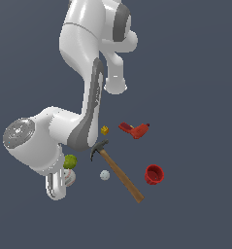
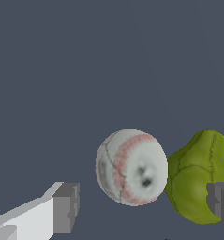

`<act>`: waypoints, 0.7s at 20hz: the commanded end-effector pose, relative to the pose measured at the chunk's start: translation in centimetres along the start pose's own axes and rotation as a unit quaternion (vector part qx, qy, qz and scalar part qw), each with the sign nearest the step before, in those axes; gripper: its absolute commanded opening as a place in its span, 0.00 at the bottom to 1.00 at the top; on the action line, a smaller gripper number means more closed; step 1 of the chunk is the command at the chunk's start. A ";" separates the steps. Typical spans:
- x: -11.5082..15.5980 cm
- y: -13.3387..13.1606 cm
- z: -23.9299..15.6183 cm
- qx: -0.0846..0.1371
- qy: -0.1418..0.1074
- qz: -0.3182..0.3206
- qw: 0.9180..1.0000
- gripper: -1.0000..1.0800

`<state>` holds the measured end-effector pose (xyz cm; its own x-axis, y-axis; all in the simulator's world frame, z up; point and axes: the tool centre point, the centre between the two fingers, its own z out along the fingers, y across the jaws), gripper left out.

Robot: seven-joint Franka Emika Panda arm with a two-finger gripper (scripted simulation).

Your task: Pick up a designated object from a clutter of objects.

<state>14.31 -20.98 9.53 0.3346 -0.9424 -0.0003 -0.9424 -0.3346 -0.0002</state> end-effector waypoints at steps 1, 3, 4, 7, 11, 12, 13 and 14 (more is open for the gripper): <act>0.0 0.0 0.8 0.000 0.000 0.000 1.000 0.96; 0.0 0.1 1.8 0.000 0.000 0.001 1.000 0.96; 0.0 0.1 2.5 0.000 0.000 0.001 1.000 0.96; 0.0 0.1 4.1 0.000 0.000 0.002 1.000 0.96; 0.0 0.1 4.9 0.000 0.000 0.003 1.000 0.96; 0.0 0.0 4.9 0.000 0.000 0.003 1.000 0.96; 0.1 0.0 4.8 0.000 0.000 0.003 1.000 0.96; 0.1 0.0 4.7 0.000 0.000 0.002 1.000 0.96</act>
<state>15.34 -21.64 6.89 0.3279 -0.9444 0.0224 -0.9441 -0.3285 -0.0287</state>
